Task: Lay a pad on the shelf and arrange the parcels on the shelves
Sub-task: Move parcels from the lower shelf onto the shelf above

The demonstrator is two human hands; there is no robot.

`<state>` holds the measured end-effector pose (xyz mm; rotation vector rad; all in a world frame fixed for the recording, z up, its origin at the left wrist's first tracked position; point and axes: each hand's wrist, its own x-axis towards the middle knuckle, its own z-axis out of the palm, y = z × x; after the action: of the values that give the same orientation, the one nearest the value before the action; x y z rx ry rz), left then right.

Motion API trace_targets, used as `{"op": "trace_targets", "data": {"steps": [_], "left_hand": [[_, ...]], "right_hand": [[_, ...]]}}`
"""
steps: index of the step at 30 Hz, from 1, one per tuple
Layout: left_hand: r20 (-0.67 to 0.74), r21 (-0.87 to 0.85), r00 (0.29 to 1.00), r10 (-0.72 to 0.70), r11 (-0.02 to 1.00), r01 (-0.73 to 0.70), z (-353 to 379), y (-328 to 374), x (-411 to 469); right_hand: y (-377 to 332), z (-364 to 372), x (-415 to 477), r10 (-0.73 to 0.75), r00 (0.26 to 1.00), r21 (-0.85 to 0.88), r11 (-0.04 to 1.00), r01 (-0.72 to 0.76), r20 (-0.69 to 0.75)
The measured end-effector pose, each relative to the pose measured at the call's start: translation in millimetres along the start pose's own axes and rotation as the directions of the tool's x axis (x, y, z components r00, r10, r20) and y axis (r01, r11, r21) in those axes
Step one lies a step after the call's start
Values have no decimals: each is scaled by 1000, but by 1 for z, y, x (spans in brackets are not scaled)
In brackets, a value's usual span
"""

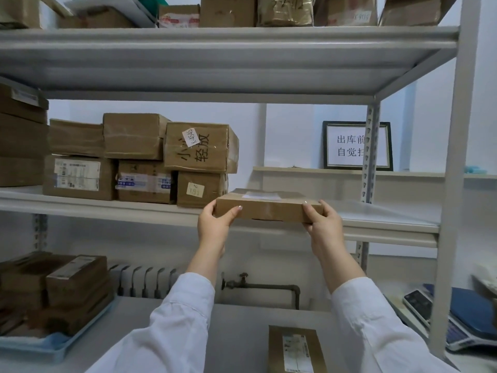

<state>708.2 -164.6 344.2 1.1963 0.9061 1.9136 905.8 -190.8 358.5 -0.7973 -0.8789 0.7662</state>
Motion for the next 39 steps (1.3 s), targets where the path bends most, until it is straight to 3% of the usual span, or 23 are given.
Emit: {"op": "trace_targets", "data": {"steps": [6, 21, 24, 26, 30, 33, 39], "left_hand": [[-49, 123, 997, 54, 991, -47, -2, -18, 19], [-105, 133, 985, 139, 983, -125, 0, -33, 23], [-221, 91, 958, 183, 982, -167, 3, -43, 5], [-264, 35, 947, 183, 983, -180, 4, -55, -13], [-203, -10, 977, 69, 997, -73, 7, -97, -44], [-152, -2, 985, -82, 997, 82, 10, -128, -57], [-116, 126, 908, -403, 901, 416, 15, -180, -73]], "right_hand": [[15, 6, 14, -49, 995, -103, 994, 40, -88], [45, 6, 10, -24, 1000, -118, 993, 22, -10], [58, -3, -3, -101, 986, -108, 990, 87, -131], [68, -11, -12, -72, 979, -116, 992, 50, -190], [102, -31, -28, 163, 965, -165, 966, -198, -204], [127, -49, -35, 350, 914, -241, 887, -394, -206], [166, -70, -36, 531, 821, -290, 769, -570, -208]]}}
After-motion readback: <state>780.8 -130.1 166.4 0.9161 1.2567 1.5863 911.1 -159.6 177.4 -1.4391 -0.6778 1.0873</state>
